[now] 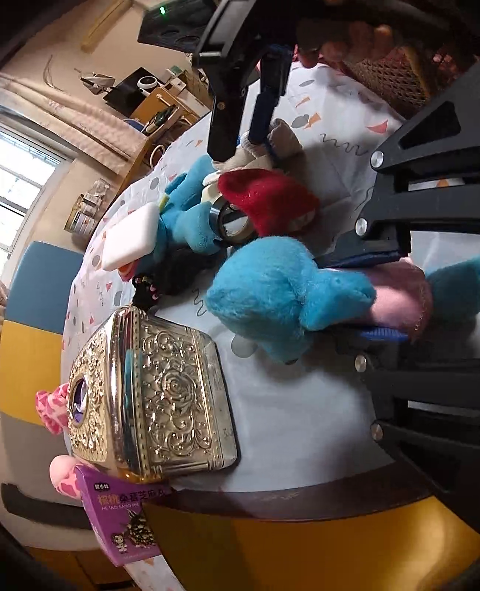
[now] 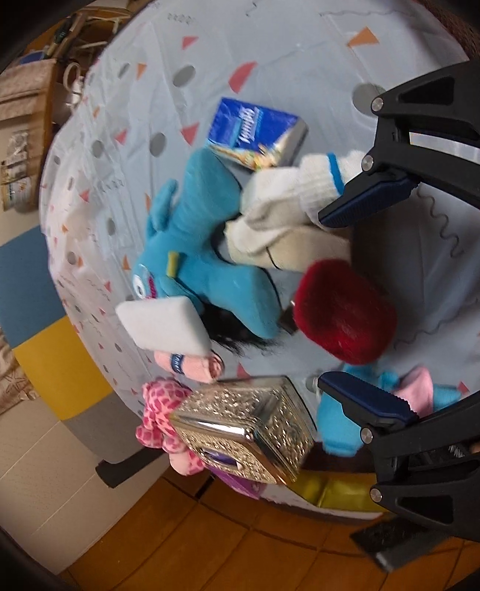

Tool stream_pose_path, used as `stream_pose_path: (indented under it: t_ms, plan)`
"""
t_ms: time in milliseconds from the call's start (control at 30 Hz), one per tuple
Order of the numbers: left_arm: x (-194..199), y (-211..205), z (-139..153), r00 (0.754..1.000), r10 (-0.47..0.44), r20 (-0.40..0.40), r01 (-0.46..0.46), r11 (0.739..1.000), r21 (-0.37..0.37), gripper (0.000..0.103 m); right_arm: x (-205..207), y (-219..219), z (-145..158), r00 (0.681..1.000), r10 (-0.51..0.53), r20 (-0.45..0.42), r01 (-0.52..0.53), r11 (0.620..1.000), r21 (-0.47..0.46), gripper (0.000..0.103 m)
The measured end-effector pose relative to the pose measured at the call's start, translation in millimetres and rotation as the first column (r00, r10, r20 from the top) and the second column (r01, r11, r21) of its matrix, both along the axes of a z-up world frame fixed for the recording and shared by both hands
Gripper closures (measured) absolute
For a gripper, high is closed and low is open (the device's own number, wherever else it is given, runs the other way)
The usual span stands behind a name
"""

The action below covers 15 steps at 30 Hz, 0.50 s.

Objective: Organize soft objects
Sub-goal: 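Grasp the red mitten with the right gripper while the left gripper lifts the doll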

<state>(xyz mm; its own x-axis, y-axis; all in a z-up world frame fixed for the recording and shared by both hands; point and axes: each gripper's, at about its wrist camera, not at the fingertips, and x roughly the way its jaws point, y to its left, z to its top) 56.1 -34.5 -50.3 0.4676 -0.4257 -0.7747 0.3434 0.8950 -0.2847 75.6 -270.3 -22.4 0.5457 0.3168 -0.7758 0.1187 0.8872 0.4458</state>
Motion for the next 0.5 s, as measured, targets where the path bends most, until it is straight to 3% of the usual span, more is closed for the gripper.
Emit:
stream_pose_path:
  t_ms: [67,167,200,267,400,467,500]
  plan:
    - [2.3,-3.0,-0.1,1.000,-0.005,0.000,0.005,1.000,-0.004,0.072,1.3,4.0,-4.6,0.999,0.023,-0.026,-0.022,0.999,0.044,0.021]
    - [5.9,-8.2,-3.9,1.000,-0.023,-0.013,0.024,1.000,0.008,0.065,2.4,15.5,-9.8,0.998,0.036,-0.055,-0.034,0.999,0.025,0.021]
    - [6.5,-11.1,-7.7,0.999,-0.032,-0.012,0.032,0.999,0.019,0.065,4.2,18.3,-12.2,0.997,0.033,-0.070,-0.031,0.999,0.023,0.021]
    - [5.4,-13.8,-14.6,0.999,-0.049,-0.019,0.050,0.998,0.038,0.077,10.2,22.9,-19.5,0.994,0.011,-0.109,-0.008,1.000,0.029,0.021]
    - [-4.7,-9.9,-8.1,0.998,-0.057,0.020,0.057,0.998,0.014,0.080,28.3,28.8,-36.9,0.985,-0.029,-0.168,0.030,1.000,0.000,0.021]
    - [-11.8,-7.0,2.0,0.997,-0.065,0.051,0.066,0.998,-0.012,0.080,36.0,37.3,-49.8,0.978,-0.022,-0.209,0.011,0.998,-0.055,0.041]
    - [-14.1,-4.3,7.0,0.996,-0.070,0.059,0.072,0.997,-0.028,0.080,36.2,40.2,-49.0,0.979,-0.036,-0.199,0.015,0.994,-0.105,0.063]
